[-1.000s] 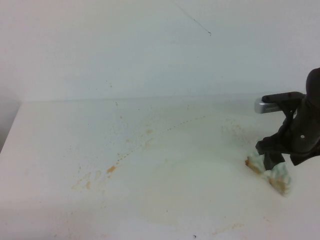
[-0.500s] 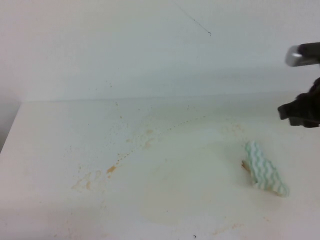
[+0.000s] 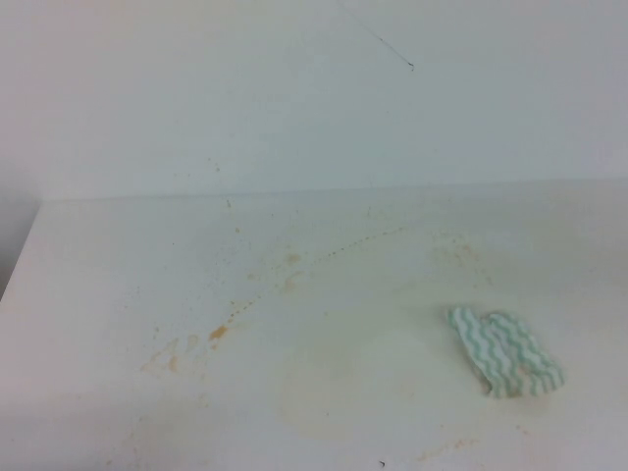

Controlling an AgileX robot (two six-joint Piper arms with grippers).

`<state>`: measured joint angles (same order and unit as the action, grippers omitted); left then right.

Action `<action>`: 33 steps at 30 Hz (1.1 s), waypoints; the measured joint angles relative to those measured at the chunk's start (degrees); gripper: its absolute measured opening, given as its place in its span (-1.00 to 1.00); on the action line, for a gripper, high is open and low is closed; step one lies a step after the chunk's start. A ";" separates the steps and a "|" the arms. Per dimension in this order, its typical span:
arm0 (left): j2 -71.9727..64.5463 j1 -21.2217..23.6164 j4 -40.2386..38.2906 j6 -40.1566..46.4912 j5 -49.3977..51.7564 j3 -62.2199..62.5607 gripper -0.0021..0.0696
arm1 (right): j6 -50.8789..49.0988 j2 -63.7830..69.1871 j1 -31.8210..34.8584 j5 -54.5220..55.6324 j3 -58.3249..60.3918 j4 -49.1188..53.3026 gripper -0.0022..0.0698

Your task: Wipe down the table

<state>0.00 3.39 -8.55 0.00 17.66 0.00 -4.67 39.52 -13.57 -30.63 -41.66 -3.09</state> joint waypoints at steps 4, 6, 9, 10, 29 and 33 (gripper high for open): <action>0.00 0.00 0.00 0.00 0.00 0.00 -0.95 | 0.00 -8.55 0.00 -4.61 2.27 1.32 -0.94; 0.00 0.00 0.00 0.00 0.00 0.00 -0.95 | 0.00 -11.97 0.00 -7.32 2.89 1.89 -0.94; 0.00 0.00 0.00 0.00 0.00 0.00 -0.95 | -0.26 -15.98 0.00 -13.03 2.95 3.09 -0.94; 0.00 0.00 0.00 0.00 0.00 0.00 -0.95 | -0.66 -16.87 0.00 -15.75 2.95 3.09 -0.95; 0.00 0.00 0.00 0.00 0.00 0.00 -0.95 | -6.26 -18.50 0.00 -11.07 4.60 15.87 -0.95; 0.00 0.00 0.00 0.00 0.00 0.00 -0.95 | -6.26 -19.84 0.00 -1.75 9.96 16.17 -0.95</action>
<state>0.00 3.39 -8.55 0.00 17.66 0.00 -10.93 19.68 -13.57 -32.37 -31.70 13.08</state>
